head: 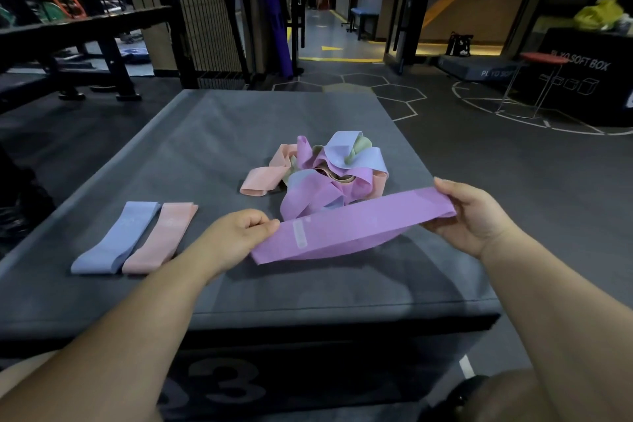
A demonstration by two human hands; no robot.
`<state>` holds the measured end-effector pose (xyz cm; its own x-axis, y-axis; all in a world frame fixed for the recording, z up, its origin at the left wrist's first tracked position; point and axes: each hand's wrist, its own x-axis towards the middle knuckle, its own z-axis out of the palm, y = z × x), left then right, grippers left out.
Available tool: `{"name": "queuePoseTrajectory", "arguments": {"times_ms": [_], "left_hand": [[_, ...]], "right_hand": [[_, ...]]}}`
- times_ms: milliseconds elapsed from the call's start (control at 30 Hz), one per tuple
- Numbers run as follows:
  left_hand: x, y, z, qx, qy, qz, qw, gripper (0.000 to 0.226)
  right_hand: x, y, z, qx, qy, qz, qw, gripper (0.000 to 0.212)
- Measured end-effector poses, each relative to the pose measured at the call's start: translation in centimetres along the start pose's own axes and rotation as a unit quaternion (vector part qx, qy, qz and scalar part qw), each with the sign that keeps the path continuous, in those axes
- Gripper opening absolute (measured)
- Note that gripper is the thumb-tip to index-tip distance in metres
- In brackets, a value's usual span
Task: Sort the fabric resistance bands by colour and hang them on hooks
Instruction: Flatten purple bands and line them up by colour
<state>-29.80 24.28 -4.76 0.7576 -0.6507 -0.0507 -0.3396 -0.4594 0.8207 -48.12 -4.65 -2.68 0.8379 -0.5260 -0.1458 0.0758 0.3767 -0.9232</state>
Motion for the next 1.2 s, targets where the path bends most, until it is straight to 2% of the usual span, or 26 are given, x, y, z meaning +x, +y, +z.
{"name": "queuePoseTrajectory", "arguments": {"times_ms": [33,100,133,300,467,567,667,800,967,1100,1200], "left_hand": [[0.0,0.0,0.0,-0.003,-0.005,-0.004,1.000,0.039],[-0.1,0.1,0.1,0.000,-0.008,-0.009,1.000,0.040],[0.0,0.0,0.0,0.000,-0.008,-0.009,1.000,0.039],[0.1,-0.2,-0.5,-0.078,0.001,-0.004,0.997,0.032],[-0.1,0.0,0.2,-0.152,-0.023,-0.012,0.988,0.021],[0.1,0.1,0.1,-0.234,0.001,-0.025,0.972,0.023],[0.2,0.4,-0.1,-0.341,0.023,-0.040,0.939,0.023],[0.1,0.7,0.1,-0.388,0.010,-0.050,0.920,0.023],[0.2,0.5,0.6,-0.328,0.021,-0.030,0.944,0.017],[0.5,-0.3,0.8,-0.174,0.005,0.010,0.985,0.022],[0.7,-1.1,1.0,-0.023,0.007,0.023,0.999,0.030]], "right_hand": [[-0.1,0.0,0.1,-0.001,0.004,-0.004,1.000,0.050],[0.1,0.1,0.0,-0.001,0.015,-0.001,1.000,0.020],[0.2,0.2,0.0,-0.022,0.021,0.002,1.000,0.016],[0.6,0.8,-0.4,-0.203,0.009,-0.015,0.979,0.028],[0.8,1.5,-0.5,-0.338,0.008,-0.005,0.941,0.018],[0.9,1.5,-0.5,-0.367,0.040,-0.014,0.929,0.016],[1.0,1.4,-0.6,-0.369,0.058,-0.015,0.928,0.018],[1.0,1.8,-0.4,-0.385,0.053,-0.004,0.921,0.017],[0.9,2.2,-0.1,-0.400,0.038,0.018,0.915,0.014],[1.1,2.6,0.2,-0.442,0.037,-0.015,0.896,0.010],[1.0,2.7,0.2,-0.470,0.039,-0.025,0.882,0.007]]}}
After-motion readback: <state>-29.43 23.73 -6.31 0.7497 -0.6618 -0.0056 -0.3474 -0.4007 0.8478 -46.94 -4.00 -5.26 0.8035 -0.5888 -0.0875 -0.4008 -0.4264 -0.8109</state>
